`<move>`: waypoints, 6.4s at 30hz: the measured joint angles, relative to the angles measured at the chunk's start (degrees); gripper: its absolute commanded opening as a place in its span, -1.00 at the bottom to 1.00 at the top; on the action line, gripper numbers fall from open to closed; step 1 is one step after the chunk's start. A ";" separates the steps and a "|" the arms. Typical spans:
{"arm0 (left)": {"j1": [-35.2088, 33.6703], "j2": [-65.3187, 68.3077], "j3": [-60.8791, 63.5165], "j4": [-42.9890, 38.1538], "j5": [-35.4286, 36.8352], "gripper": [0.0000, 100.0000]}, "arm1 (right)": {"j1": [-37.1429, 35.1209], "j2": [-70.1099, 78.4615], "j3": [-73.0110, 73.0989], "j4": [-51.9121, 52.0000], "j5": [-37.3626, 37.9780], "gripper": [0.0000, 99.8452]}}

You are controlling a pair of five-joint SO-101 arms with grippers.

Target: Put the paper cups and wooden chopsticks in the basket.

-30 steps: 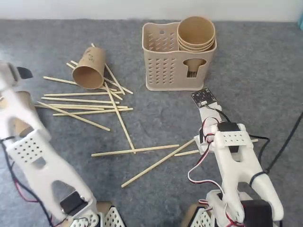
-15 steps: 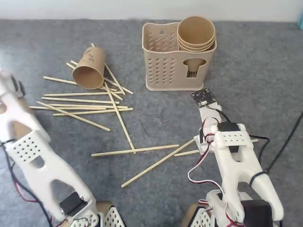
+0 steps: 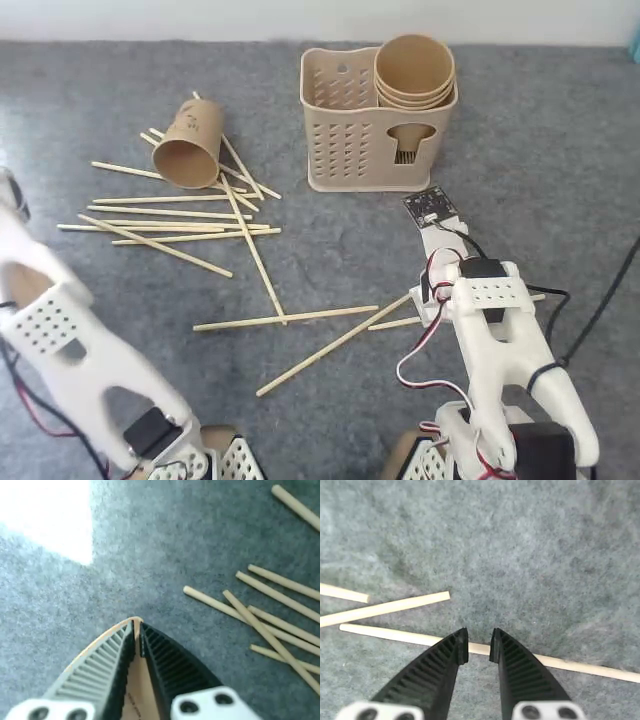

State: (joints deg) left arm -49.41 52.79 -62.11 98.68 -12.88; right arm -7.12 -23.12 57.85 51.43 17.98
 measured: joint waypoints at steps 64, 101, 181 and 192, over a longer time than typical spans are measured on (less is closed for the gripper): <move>-9.32 1.05 10.11 0.00 -26.02 -0.98 | 0.00 0.00 0.00 0.00 0.00 -0.81; 7.47 -47.56 70.77 0.00 -25.67 -0.56 | 0.00 0.00 0.00 0.00 0.00 -0.81; 10.73 -84.66 124.31 -59.96 21.54 -0.75 | 0.00 0.00 0.00 0.00 0.00 -0.81; 16.26 -84.66 112.70 -55.21 21.63 -0.74 | 0.00 0.00 0.00 0.00 0.00 -0.81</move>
State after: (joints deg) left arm -33.14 -31.87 50.59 43.47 8.75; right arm -7.12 -23.12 57.85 51.43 17.98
